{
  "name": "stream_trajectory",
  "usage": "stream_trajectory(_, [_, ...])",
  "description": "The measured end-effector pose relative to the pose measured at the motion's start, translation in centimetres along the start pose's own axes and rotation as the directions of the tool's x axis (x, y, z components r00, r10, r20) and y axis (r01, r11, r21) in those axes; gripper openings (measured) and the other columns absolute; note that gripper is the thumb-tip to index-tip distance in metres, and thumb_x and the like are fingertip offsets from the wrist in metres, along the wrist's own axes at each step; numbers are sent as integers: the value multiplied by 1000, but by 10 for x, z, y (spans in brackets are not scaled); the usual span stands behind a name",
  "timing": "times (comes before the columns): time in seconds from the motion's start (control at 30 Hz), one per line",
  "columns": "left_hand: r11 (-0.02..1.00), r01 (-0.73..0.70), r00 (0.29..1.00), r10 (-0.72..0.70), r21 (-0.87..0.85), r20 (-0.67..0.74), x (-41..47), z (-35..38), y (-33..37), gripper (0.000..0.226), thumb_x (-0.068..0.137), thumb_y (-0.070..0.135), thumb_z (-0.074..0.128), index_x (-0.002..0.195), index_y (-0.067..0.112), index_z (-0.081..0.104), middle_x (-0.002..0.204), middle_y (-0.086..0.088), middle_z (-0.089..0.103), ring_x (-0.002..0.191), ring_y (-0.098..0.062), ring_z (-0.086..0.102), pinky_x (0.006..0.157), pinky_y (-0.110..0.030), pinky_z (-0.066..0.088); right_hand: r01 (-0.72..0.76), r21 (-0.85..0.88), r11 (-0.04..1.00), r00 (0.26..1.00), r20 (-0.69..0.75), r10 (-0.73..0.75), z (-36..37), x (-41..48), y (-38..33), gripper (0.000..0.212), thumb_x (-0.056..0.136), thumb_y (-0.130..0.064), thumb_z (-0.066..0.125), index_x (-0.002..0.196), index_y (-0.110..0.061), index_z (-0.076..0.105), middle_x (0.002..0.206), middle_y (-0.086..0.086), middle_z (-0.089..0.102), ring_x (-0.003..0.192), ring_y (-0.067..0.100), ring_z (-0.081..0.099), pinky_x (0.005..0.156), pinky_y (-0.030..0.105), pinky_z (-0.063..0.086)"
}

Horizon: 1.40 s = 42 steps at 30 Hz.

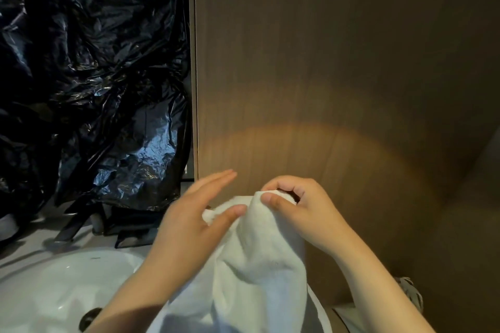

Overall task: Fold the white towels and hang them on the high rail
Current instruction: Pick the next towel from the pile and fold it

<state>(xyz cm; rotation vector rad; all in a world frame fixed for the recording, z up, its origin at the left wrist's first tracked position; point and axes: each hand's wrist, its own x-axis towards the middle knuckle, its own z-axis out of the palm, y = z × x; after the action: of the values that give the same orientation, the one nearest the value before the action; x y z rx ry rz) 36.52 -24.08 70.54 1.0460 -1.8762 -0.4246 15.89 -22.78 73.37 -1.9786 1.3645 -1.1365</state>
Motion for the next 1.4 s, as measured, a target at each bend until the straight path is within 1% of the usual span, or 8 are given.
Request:
stream_trajectory(0.27, [947, 169, 967, -105, -274, 233, -11, 5, 3, 13, 89, 23, 64, 80, 20, 73, 77, 1, 69, 69, -3, 60, 62, -13, 42, 22, 141, 990, 995, 93, -35, 9, -7, 2, 8, 91, -15, 68, 87, -14, 75, 84, -4, 71, 82, 11, 66, 72, 21, 50])
stream_trajectory(0.57, [948, 99, 989, -128, -301, -78, 10, -24, 12, 23, 90, 29, 62, 70, 19, 67, 72, -2, 65, 62, -2, 56, 58, -7, 42, -69, 281, 957, 980, 199, 12, 1, -1, 12, 42, 82, -54, 57, 63, -16, 59, 65, 0, 50, 68, 20, 49, 75, 32, 41])
stream_trajectory(0.73, [970, 90, 950, -151, -225, -272, 53, -51, 1, 24, 94, 26, 60, 71, 23, 66, 69, 12, 64, 63, 8, 54, 58, -3, 38, 98, 223, 970, 995, -17, -97, -39, 22, -8, 47, 86, -42, 63, 72, 2, 61, 69, 19, 56, 65, 34, 53, 71, 36, 44])
stream_trajectory(0.87, [995, 95, 916, -104, -41, -388, 71, -62, -11, 24, 92, 35, 59, 72, 23, 64, 73, 16, 63, 69, 7, 55, 58, -6, 37, 210, -13, 978, 963, -168, -209, -62, 33, -25, 33, 87, -42, 70, 69, -15, 66, 68, 8, 62, 65, 28, 59, 58, 29, 47])
stream_trajectory(0.97, [961, 147, 959, -80, 233, -273, 61, -53, -24, 16, 92, 36, 59, 92, 24, 68, 87, 13, 65, 86, -13, 62, 68, -28, 42, 194, -179, 964, 950, -209, -230, -50, 29, -15, 27, 85, -34, 74, 67, -17, 65, 63, -1, 61, 59, 8, 54, 56, 22, 42])
stream_trajectory(1.07, [941, 107, 994, -92, 320, -61, 37, -34, -30, 49, 88, 33, 67, 135, 32, 52, 133, 14, 54, 119, -13, 55, 93, -25, 42, 146, -319, 936, 973, -123, -194, -30, 19, 9, 27, 86, -33, 73, 67, -17, 63, 61, -6, 58, 60, 5, 53, 59, 33, 44])
stream_trajectory(1.2, [994, -93, 987, 85, 55, 139, 13, -5, -21, 52, 89, 22, 68, 136, 36, 51, 137, 31, 45, 125, 11, 44, 91, -3, 35, 103, -213, 972, 995, 3, -104, 1, 2, 25, 22, 88, -41, 64, 76, -22, 66, 69, -7, 65, 67, 14, 60, 65, 40, 49])
stream_trajectory(1.4, [963, 67, 951, 18, -262, 309, 2, 17, -14, 38, 94, 17, 61, 127, 34, 56, 107, 19, 67, 107, 6, 56, 84, -6, 39, 129, -32, 991, 991, 44, -127, 14, -13, 21, 19, 92, -29, 63, 77, -20, 70, 70, -15, 63, 67, 1, 55, 62, 15, 38])
